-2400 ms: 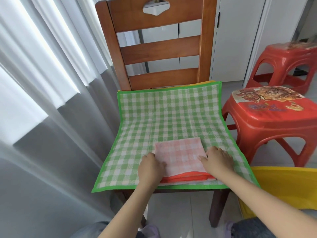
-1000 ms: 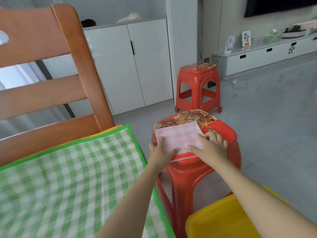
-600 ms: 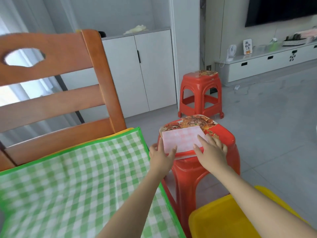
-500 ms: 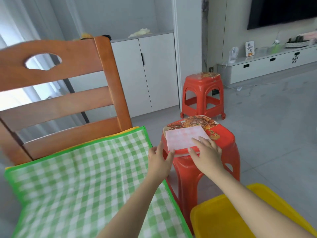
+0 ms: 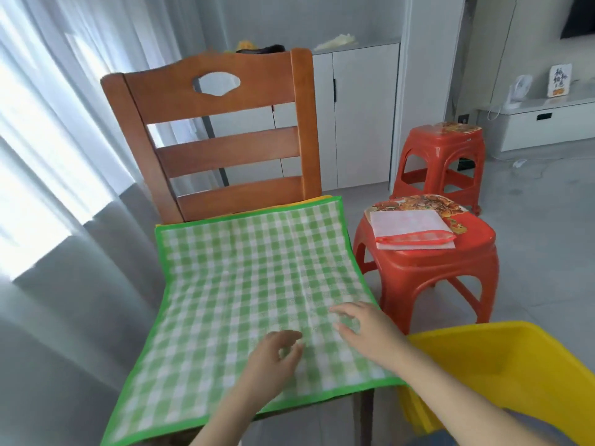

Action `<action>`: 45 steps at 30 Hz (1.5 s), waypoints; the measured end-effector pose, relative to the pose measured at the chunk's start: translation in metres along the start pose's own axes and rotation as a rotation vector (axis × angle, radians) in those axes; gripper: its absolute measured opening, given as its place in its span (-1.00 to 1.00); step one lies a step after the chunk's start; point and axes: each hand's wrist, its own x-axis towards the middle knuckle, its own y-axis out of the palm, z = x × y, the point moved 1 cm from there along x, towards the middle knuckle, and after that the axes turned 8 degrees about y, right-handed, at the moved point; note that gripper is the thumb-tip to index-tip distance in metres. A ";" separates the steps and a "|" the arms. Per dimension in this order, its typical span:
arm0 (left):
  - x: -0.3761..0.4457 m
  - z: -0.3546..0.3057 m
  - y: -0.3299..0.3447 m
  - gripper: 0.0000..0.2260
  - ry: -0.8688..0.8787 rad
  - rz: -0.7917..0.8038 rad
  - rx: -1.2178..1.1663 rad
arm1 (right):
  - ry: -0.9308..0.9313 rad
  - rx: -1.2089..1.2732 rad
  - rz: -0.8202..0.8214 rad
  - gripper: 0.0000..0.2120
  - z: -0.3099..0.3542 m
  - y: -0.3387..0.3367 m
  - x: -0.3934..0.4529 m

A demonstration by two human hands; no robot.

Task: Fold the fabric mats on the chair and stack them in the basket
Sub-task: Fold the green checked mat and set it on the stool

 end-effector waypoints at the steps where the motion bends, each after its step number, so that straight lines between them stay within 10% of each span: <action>1: -0.004 0.005 0.000 -0.72 0.025 0.043 0.047 | -0.004 -0.016 0.043 -0.66 0.001 0.005 -0.003; 16: -0.027 0.038 -0.008 -0.50 0.208 0.267 0.098 | -0.105 -0.212 0.347 -0.50 0.000 0.033 -0.028; 23: -0.026 0.034 -0.015 -0.61 0.165 0.307 0.056 | -0.110 -0.141 0.234 -0.95 0.002 0.033 -0.022; 45: -0.060 0.058 -0.132 -0.80 -0.150 -0.129 -0.150 | 0.000 -0.335 -0.283 -0.81 0.033 -0.008 -0.001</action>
